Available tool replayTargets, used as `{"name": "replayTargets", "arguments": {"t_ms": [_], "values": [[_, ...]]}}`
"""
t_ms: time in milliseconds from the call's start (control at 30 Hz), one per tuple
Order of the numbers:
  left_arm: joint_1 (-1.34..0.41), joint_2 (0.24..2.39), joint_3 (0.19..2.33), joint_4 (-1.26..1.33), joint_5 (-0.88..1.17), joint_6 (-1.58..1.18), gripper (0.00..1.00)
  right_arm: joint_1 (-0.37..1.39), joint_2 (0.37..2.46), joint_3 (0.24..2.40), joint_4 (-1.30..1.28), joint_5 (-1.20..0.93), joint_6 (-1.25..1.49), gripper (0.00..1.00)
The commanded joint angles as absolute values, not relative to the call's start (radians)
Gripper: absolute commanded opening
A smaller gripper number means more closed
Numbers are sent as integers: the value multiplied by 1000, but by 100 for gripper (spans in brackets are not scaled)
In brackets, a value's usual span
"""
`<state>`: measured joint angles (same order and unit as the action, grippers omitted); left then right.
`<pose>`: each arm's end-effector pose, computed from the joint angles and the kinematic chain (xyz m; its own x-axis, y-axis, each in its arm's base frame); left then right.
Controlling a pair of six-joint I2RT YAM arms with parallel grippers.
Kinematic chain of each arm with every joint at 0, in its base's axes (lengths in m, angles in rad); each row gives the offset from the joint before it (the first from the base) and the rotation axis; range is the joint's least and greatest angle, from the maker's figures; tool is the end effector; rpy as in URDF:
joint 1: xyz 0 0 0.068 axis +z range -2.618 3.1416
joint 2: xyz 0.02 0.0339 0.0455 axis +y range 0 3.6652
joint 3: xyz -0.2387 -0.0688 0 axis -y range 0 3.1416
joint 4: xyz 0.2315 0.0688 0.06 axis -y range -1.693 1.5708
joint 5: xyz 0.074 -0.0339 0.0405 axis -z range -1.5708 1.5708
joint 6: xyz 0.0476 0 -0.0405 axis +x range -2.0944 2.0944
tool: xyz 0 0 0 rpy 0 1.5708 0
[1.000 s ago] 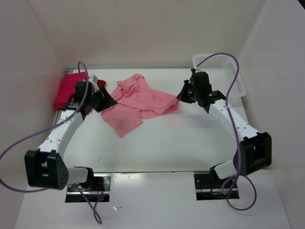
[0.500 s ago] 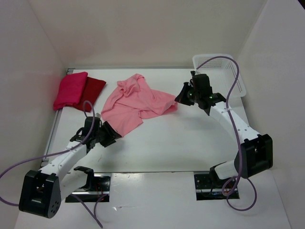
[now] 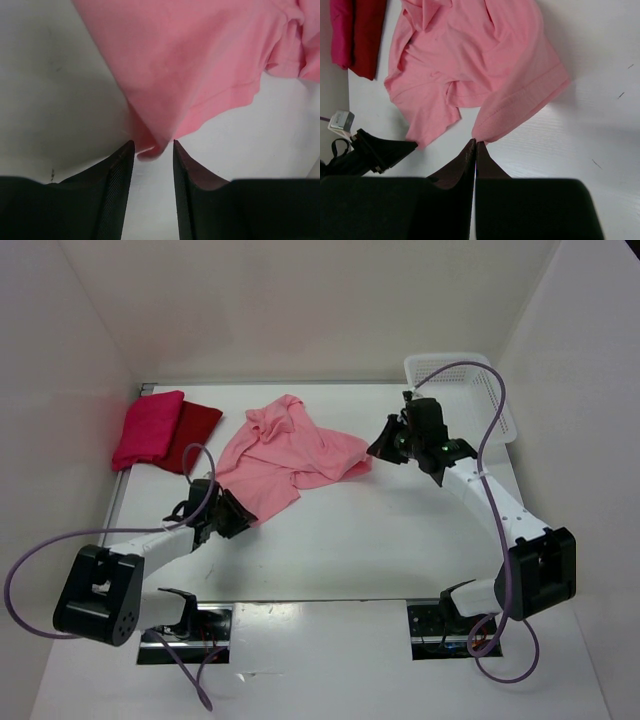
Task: Fold and stack the t-shirts
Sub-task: Flatten out the tshirt
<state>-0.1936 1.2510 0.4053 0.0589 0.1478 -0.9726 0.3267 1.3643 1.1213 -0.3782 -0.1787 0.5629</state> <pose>0.2233 -0.0509 0.1209 -0.6329 -0.7088 -0.3115 -0.4096 0.6479 -0.6422 0.2894 0.1070 0.2793 -0.7078 0.3147 -0.6325 -0.0887 0.8487 0.5214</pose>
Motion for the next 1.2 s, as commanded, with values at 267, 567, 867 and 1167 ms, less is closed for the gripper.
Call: {"name": "replayTargets", "arguments": {"t_ms": [267, 567, 867, 1167], "values": [[-276, 1344, 537, 46, 46, -951, 9, 322, 1330, 1101, -339, -164, 571, 1], [-253, 1056, 799, -338, 136, -951, 0, 322, 1278, 1218, -498, -40, 540, 1], [-201, 1115, 1427, -454, 233, -927, 0, 322, 1105, 1538, -704, 118, 508, 1], [-201, 1233, 2103, -584, -7, -836, 0, 331, 1140, 2118, -815, 43, 517, 1]]}}
